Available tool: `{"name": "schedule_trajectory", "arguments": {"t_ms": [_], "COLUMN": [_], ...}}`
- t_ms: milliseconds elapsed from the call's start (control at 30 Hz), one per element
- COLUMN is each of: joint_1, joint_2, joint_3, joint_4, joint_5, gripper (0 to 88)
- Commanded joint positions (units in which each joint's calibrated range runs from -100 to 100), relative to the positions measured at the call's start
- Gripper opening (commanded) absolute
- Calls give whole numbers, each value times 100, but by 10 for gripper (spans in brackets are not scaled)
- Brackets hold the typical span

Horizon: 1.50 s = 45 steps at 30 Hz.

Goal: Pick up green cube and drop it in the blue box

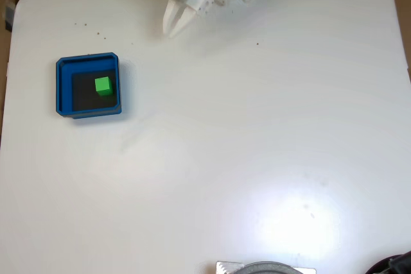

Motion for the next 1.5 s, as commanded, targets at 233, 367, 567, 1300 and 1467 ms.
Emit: {"name": "schedule_trajectory", "arguments": {"t_ms": [233,367,567,1300,1467], "joint_1": [-743,-1552,-2751,-3835,-4002], "joint_2": [-1027,-1027,-1027,-1019,-1019], "joint_3": [859,859,859,859,859], "joint_4": [-770,-729,-729,-721,-721], "joint_5": [15,15,15,-15,-15], "gripper": [20,23,23,23,23]}}
